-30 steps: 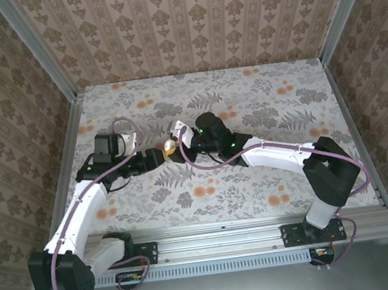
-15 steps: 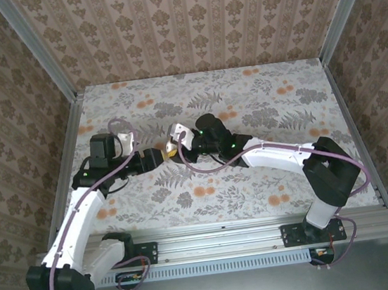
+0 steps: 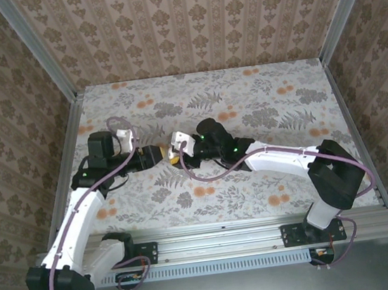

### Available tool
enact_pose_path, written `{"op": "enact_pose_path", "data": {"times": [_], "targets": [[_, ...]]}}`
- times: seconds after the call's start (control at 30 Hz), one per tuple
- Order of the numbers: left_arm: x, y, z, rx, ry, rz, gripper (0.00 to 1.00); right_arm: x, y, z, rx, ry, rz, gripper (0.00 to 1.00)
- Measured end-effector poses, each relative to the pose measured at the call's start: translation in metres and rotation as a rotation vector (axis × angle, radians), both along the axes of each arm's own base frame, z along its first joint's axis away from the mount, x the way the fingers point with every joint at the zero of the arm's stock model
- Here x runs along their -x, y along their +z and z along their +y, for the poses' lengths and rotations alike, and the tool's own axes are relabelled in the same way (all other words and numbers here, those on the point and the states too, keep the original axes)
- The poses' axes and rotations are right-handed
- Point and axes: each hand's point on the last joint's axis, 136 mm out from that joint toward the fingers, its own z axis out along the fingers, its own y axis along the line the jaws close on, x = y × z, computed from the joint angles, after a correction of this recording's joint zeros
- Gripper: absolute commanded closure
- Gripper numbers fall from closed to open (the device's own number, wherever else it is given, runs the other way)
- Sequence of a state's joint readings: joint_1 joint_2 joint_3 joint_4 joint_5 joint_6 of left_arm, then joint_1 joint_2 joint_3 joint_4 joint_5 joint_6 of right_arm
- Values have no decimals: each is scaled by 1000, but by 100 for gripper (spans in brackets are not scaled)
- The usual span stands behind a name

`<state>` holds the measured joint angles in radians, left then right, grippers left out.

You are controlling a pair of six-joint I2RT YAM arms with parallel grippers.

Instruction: Insert wireless bluetooth earbuds into charging case

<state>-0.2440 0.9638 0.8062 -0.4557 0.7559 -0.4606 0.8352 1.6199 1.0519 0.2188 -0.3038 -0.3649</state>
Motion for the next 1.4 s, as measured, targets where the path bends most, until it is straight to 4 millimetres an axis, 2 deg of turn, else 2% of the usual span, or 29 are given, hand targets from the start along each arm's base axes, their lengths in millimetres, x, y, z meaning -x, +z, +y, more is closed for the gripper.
{"op": "enact_pose_path", "data": {"times": [0.27,0.4,0.63,0.83,1.1,1.3,1.4], "targets": [[0,-10,-5,-12,-18,41,51,8,-1,5,23,35,-17,57],[-1,-15,-7,-23,-21,65,51,8,3,6,25,43,-32,57],[2,-13,-14,-21,-49,59,48,8,10,9,19,48,-42,57],[4,-10,-19,-8,-67,57,59,6,17,11,7,48,-52,57],[4,-11,-23,1,-79,65,75,7,13,10,23,46,-39,57],[4,-10,-23,0,-82,59,80,5,12,8,28,33,-39,42],[-1,-8,-21,4,-71,41,82,3,13,8,23,19,-37,38]]}}
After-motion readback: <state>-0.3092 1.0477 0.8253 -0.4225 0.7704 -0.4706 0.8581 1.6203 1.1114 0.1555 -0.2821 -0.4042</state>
